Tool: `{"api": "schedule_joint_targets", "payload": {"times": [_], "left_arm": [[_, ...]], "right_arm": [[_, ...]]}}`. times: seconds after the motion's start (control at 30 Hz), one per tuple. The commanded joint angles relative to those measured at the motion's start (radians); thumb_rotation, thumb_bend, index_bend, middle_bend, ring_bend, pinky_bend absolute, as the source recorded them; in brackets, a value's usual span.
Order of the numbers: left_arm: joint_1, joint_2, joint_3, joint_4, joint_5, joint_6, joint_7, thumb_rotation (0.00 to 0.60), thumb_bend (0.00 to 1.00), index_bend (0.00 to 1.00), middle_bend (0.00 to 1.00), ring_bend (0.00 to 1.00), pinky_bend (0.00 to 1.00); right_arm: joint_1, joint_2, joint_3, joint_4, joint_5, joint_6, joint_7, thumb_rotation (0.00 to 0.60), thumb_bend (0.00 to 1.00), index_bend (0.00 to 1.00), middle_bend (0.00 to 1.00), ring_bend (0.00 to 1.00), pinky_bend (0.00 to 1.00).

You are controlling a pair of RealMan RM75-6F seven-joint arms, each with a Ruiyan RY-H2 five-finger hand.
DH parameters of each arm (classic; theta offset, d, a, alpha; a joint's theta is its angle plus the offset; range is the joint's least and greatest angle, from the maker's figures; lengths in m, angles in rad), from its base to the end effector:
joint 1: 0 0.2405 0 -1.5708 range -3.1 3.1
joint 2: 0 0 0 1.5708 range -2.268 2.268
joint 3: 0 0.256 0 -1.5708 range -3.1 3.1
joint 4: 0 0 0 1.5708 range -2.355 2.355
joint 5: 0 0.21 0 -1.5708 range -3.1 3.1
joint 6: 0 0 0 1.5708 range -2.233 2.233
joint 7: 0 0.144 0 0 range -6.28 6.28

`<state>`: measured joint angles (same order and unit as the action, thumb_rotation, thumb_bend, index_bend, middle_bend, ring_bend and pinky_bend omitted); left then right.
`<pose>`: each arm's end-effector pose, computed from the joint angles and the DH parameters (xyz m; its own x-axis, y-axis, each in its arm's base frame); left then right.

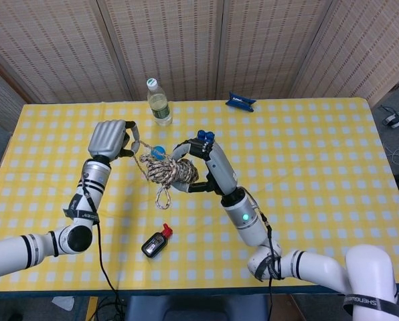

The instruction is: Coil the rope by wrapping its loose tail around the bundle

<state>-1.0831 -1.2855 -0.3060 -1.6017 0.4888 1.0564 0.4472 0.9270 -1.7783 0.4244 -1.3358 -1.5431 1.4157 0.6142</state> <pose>-0.0691 0.4328 0.0983 0.3156 0.1053 0.9430 0.9442 -0.1337 -0.3010 0.0115 -0.3549 0.0325 -0.5527 -0.2725 0.7876 -0.4578 -0.6904 -0.5601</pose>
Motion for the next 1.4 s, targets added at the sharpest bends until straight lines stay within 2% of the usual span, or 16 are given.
{"api": "schedule_joint_targets", "payload": {"times": [0.03, 0.3, 0.5, 0.9, 1.17, 1.4], "left_arm": [[0.009, -0.013, 0.014, 0.013, -0.001, 0.011, 0.018, 0.600, 0.39, 0.69, 0.94, 0.88, 0.94], [0.043, -0.017, 0.045, 0.034, 0.017, 0.024, 0.051, 0.600, 0.39, 0.69, 0.94, 0.88, 0.94], [0.081, -0.011, 0.068, 0.029, 0.087, 0.051, 0.052, 0.600, 0.39, 0.69, 0.94, 0.88, 0.94], [0.156, 0.005, 0.093, -0.001, 0.244, 0.127, 0.043, 0.600, 0.39, 0.69, 0.94, 0.88, 0.94], [0.204, -0.002, 0.120, 0.021, 0.477, 0.232, 0.023, 0.600, 0.39, 0.69, 0.94, 0.87, 0.94], [0.233, -0.033, 0.130, 0.103, 0.717, 0.358, -0.022, 0.600, 0.39, 0.69, 0.94, 0.87, 0.94]], "right_arm": [[0.010, -0.014, 0.018, 0.005, 0.011, 0.014, 0.000, 0.600, 0.20, 0.72, 0.60, 0.48, 0.50], [0.009, -0.039, 0.060, 0.024, 0.050, 0.055, -0.021, 0.600, 0.20, 0.73, 0.60, 0.48, 0.50], [0.014, -0.074, 0.103, 0.052, 0.110, 0.071, -0.081, 0.600, 0.20, 0.73, 0.61, 0.48, 0.50], [0.068, -0.166, 0.211, 0.172, 0.195, 0.138, -0.215, 0.600, 0.22, 0.77, 0.63, 0.49, 0.50], [0.090, -0.166, 0.227, 0.211, 0.256, 0.112, -0.406, 0.600, 0.28, 0.78, 0.64, 0.51, 0.50], [0.087, -0.137, 0.214, 0.172, 0.312, 0.060, -0.573, 0.600, 0.28, 0.79, 0.65, 0.51, 0.50]]}}
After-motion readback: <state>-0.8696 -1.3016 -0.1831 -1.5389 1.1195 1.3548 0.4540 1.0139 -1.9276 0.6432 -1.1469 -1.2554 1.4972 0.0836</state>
